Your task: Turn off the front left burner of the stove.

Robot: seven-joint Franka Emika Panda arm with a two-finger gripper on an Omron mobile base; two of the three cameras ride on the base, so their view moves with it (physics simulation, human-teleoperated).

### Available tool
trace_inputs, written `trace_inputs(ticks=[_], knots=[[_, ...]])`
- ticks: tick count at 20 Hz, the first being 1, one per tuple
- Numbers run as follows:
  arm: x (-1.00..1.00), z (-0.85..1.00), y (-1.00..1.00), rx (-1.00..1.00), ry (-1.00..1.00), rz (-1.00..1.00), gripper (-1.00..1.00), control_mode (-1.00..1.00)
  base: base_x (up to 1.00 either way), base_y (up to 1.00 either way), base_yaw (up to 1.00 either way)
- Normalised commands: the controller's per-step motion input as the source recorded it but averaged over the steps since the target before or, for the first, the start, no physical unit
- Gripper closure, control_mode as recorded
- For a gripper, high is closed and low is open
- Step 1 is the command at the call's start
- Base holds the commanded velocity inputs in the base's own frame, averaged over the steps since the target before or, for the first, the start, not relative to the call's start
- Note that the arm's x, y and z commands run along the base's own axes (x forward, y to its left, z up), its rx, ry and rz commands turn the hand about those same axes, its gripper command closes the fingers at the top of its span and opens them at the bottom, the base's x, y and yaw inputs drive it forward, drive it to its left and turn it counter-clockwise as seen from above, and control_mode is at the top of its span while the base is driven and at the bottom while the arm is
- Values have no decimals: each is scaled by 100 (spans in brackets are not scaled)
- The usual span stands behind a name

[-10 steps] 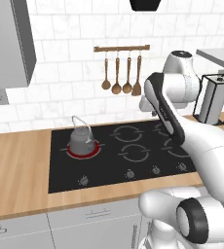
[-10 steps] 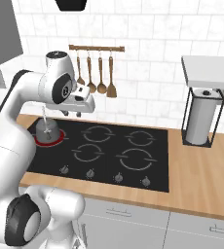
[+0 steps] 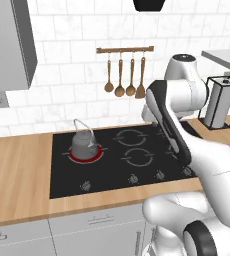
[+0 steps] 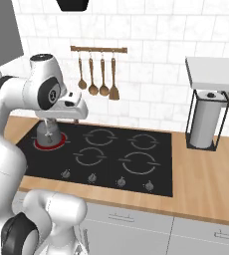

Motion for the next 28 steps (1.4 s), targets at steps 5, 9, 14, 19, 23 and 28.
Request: trace_inputs(ticks=[5, 9, 14, 19, 23, 28], knots=[[-58, 0, 21, -4, -5, 2, -100, -100, 0, 0, 0], [-53, 0, 26, -3, 0, 6, -100, -100, 0, 0, 0], [-63, 0, 38, -6, 0, 11, -100, -100, 0, 0, 0], [-24, -5, 74, 1, 0, 13, -100, -100, 0, 0, 0], [5, -8, 95, 14, 0, 6, -100, -100, 0, 0, 0], [38, -23, 78, 30, 0, 0, -100, -100, 0, 0, 0]])
